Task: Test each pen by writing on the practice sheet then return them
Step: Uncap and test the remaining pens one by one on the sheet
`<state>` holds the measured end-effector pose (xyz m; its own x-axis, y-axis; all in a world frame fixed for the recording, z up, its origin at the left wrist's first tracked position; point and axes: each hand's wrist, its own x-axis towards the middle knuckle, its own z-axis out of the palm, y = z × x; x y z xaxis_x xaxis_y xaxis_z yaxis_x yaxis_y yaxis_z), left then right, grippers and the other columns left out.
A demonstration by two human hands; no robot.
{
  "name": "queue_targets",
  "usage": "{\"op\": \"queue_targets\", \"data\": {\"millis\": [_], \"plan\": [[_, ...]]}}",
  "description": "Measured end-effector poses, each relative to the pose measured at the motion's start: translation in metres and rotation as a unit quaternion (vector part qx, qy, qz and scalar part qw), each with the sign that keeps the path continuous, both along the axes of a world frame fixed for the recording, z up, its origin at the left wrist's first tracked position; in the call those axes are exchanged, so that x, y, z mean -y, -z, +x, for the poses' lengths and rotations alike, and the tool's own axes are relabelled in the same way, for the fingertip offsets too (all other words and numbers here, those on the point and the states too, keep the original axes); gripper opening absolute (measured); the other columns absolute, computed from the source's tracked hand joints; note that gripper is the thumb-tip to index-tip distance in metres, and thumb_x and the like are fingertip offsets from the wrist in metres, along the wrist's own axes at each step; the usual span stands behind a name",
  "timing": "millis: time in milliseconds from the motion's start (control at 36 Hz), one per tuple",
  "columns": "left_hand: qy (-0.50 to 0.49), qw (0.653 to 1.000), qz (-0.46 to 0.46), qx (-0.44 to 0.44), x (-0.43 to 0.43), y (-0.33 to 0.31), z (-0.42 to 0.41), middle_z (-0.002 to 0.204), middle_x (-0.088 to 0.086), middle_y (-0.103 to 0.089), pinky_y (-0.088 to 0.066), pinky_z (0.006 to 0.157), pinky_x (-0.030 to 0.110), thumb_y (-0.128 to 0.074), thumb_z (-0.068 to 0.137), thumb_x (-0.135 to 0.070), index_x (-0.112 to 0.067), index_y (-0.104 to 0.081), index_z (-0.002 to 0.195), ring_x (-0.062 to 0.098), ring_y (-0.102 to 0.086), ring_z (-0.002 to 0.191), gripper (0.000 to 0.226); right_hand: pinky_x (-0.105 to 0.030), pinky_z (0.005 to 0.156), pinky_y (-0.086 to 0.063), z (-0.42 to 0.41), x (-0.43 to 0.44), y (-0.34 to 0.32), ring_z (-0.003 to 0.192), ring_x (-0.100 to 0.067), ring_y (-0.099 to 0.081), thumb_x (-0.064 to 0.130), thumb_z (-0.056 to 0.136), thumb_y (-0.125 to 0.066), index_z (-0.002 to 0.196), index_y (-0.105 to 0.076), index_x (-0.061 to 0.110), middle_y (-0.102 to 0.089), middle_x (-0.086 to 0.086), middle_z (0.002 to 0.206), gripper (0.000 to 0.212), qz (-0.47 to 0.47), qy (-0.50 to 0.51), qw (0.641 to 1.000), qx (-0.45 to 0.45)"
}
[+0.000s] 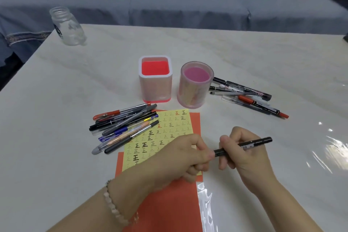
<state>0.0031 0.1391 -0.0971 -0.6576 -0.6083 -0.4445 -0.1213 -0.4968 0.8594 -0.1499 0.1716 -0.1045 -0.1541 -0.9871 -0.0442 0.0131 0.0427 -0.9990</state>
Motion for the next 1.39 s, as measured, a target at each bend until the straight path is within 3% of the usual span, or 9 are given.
{"op": "queue_targets", "data": {"millis": [83,250,389,556,833,1028,1222,1306,1389], "plan": [[-0.001,0.998,0.060,0.025,0.003,0.002,-0.009,0.051,-0.004,-0.042,-0.023,0.040,0.013,-0.050,0.095,-0.013,-0.014,-0.043,0.077,0.005,-0.022,0.041,0.019,-0.016,0.041,-0.035,-0.014,0.008,0.003,0.034,-0.011,-0.038,0.015,0.077,-0.060,0.051,-0.045,0.014,-0.057,-0.006,0.039,0.030,0.042,-0.076,0.996,-0.035],[-0.157,0.951,-0.191,0.187,0.017,0.021,-0.017,0.063,-0.007,-0.059,-0.031,0.041,0.016,-0.051,0.093,-0.021,-0.021,-0.055,0.086,0.003,-0.038,0.039,0.009,-0.014,0.060,-0.041,-0.063,0.050,0.027,0.064,-0.008,-0.058,0.012,0.086,-0.062,0.071,-0.064,0.020,-0.065,0.010,0.065,0.017,0.035,0.037,0.959,-0.280],[-0.221,0.902,-0.281,0.243,0.014,0.030,0.004,0.073,0.003,-0.063,-0.035,0.047,0.020,-0.053,0.092,-0.024,-0.032,-0.056,0.085,0.007,-0.045,0.049,0.010,-0.039,0.085,-0.038,-0.112,0.090,0.035,0.110,-0.039,-0.048,-0.001,0.087,-0.051,0.110,-0.064,0.000,-0.058,-0.021,0.116,0.026,0.032,0.159,0.815,-0.556],[-0.208,0.845,-0.376,0.317,0.002,0.037,0.038,0.084,-0.014,-0.061,-0.036,0.061,0.007,-0.059,0.089,-0.020,-0.031,-0.061,0.086,-0.007,-0.051,0.077,0.011,-0.037,0.074,-0.032,-0.123,0.101,0.053,0.101,-0.038,-0.050,0.011,0.089,-0.053,0.102,-0.064,0.005,-0.060,-0.019,0.106,0.018,0.139,0.090,0.697,-0.697],[-0.266,0.680,-0.483,0.483,0.025,0.050,0.096,0.097,0.001,-0.062,-0.033,0.080,0.037,-0.056,0.087,-0.024,-0.014,-0.068,0.096,0.025,-0.051,0.093,0.019,-0.035,0.065,-0.038,-0.076,0.064,0.041,0.088,-0.035,-0.057,0.000,0.082,-0.062,0.101,-0.064,0.007,-0.060,-0.012,0.100,0.021,-0.051,0.015,0.807,-0.588],[-0.230,0.683,-0.462,0.517,0.032,0.064,0.108,0.105,0.010,-0.063,-0.039,0.086,0.045,-0.058,0.083,-0.023,-0.011,-0.068,0.104,0.034,-0.054,0.099,0.026,-0.027,0.065,-0.041,-0.019,0.042,0.031,0.078,-0.013,-0.057,0.025,0.090,-0.055,0.111,-0.062,0.027,-0.054,0.009,0.098,0.022,-0.078,-0.106,0.843,-0.522],[-0.048,0.701,-0.642,0.307,0.010,0.034,0.068,0.110,0.004,-0.064,-0.037,0.087,0.028,-0.046,0.084,-0.037,-0.012,-0.051,0.119,0.015,-0.051,0.102,0.043,-0.023,0.053,-0.049,0.018,0.033,0.018,0.064,-0.004,-0.054,0.041,0.084,-0.049,0.097,-0.068,0.029,-0.062,0.011,0.087,0.026,-0.180,-0.212,0.818,-0.503],[0.008,0.708,-0.630,0.318,0.002,0.030,0.050,0.081,-0.002,-0.067,-0.049,0.062,0.029,-0.038,0.085,-0.038,-0.014,-0.062,0.106,0.015,-0.063,0.072,0.040,-0.028,0.065,-0.048,0.028,0.031,0.011,0.067,-0.014,-0.058,0.034,0.083,-0.054,0.089,-0.070,0.022,-0.065,0.007,0.081,0.021,-0.305,-0.180,0.779,-0.517],[-0.062,0.759,-0.555,0.334,-0.004,0.028,0.044,0.103,-0.006,-0.059,-0.045,0.080,0.025,-0.031,0.098,-0.039,-0.018,-0.054,0.119,0.011,-0.055,0.097,0.037,-0.027,0.086,-0.035,0.028,0.027,0.007,0.088,-0.017,-0.054,0.030,0.080,-0.064,0.086,-0.070,0.016,-0.066,0.001,0.089,0.016,-0.358,-0.034,0.778,-0.516]]}}
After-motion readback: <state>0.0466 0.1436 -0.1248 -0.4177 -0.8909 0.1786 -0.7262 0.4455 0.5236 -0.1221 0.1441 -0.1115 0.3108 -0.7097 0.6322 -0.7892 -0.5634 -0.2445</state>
